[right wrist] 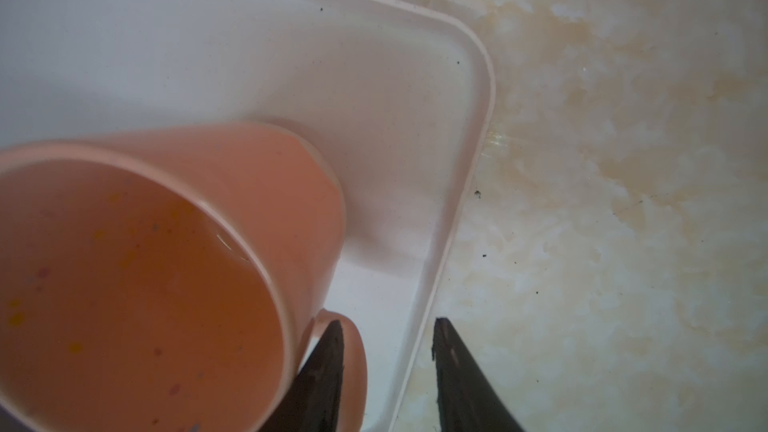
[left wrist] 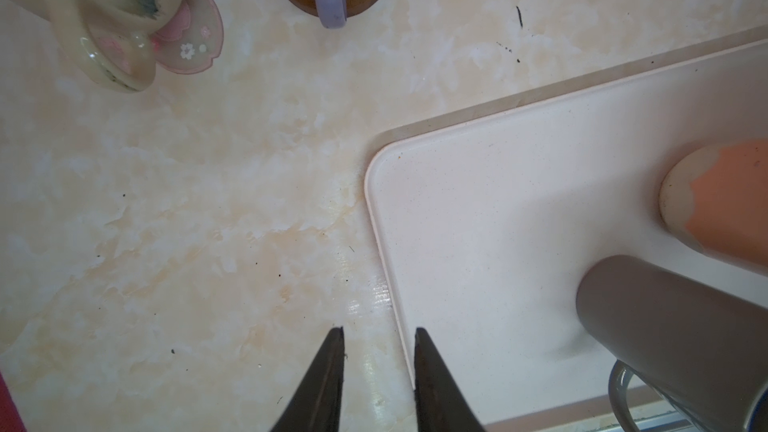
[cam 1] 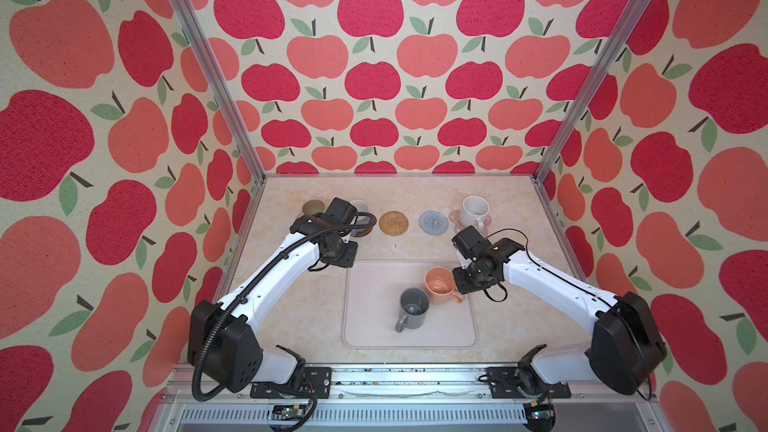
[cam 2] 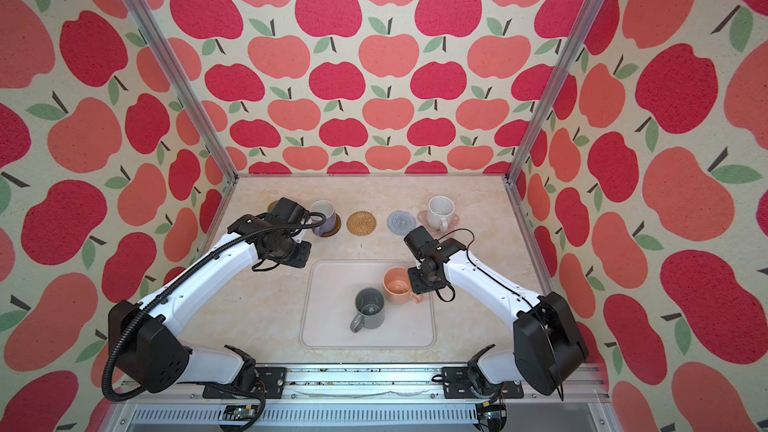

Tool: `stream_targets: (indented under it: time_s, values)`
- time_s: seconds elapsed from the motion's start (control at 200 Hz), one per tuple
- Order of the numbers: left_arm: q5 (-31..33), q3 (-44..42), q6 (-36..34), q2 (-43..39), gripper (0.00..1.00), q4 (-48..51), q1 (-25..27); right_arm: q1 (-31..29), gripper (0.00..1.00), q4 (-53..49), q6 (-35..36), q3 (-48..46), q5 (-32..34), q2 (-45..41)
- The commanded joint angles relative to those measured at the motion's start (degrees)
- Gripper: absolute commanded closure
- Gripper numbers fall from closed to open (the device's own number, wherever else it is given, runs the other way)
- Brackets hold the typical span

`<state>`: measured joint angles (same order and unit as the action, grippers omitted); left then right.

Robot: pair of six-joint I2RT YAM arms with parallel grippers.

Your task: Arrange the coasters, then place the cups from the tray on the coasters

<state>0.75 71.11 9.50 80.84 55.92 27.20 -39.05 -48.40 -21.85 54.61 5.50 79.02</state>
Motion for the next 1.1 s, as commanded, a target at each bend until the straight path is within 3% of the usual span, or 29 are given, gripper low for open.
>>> stream_targets:
  time_s: [0.0,0.365,0.635,1.091]
  values:
    - [-0.1,2.3,-0.4,0.7,0.69,0.6,0.4,-1.7,0.61,-1.3,-2.4,-0.9,-2.8,-1.8]
    - [-0.2,2.4,-0.5,0.8,0.69,0.5,1.1,-3.1,0.60,-2.4,-6.6,-3.7,0.7,-11.0]
    - [-0.1,3.2,-0.4,2.8,0.69,-0.2,2.3,-3.8,0.60,-0.3,-5.0,-6.2,-2.4,-16.3]
    - [-0.6,5.7,-0.9,4.9,0.68,-0.6,1.1,-7.4,0.57,1.3,0.0,-7.1,-5.3,-15.6]
